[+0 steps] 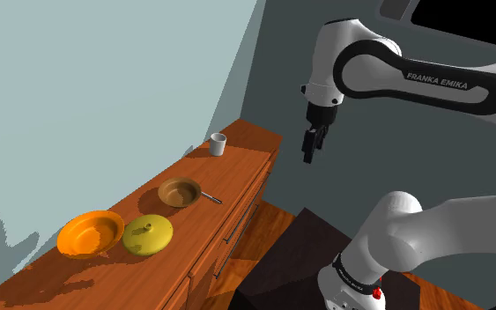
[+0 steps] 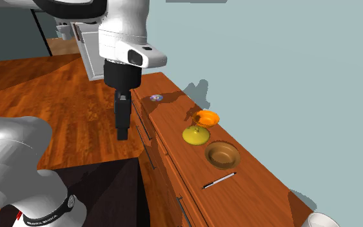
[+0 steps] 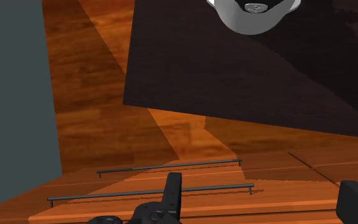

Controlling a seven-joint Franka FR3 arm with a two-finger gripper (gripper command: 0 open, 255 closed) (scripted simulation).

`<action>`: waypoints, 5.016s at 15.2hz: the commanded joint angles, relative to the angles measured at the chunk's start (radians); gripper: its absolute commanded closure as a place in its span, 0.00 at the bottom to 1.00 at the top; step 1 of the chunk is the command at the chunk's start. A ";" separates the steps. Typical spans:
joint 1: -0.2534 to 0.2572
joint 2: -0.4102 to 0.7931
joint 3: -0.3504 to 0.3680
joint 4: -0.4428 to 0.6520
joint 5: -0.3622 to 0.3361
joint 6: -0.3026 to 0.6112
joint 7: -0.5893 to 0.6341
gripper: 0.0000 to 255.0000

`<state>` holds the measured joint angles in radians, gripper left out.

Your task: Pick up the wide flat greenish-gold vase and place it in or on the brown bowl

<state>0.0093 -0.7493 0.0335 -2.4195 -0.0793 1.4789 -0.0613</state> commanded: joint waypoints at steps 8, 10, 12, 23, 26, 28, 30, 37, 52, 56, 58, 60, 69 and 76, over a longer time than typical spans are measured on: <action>0.037 0.134 0.104 -0.040 0.084 0.197 0.143 0.00; 0.046 0.185 0.133 -0.039 0.101 0.254 0.183 0.00; 0.054 0.240 0.162 -0.033 0.115 0.311 0.222 0.00; 0.078 0.609 0.303 0.104 0.091 0.580 0.457 0.00; 0.087 0.722 0.329 0.169 0.051 0.632 0.529 0.00; 0.097 0.799 0.341 0.220 0.018 0.660 0.579 0.00; 0.112 0.877 0.347 0.276 -0.018 0.682 0.628 0.00; 0.193 1.148 0.330 0.517 -0.140 0.714 0.773 0.00; 0.275 1.397 0.281 0.716 -0.224 0.771 0.854 0.00; 0.275 1.397 0.281 0.716 -0.224 0.771 0.854 0.00; 0.275 1.397 0.281 0.716 -0.224 0.771 0.854 0.00; 0.275 1.397 0.281 0.716 -0.224 0.771 0.854 1.00; 0.274 1.388 0.283 0.716 -0.221 0.763 0.852 1.00; 0.263 1.330 0.300 0.724 -0.197 0.699 0.836 1.00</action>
<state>0.2738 0.5914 0.3300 -1.6973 -0.2808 2.1895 0.7770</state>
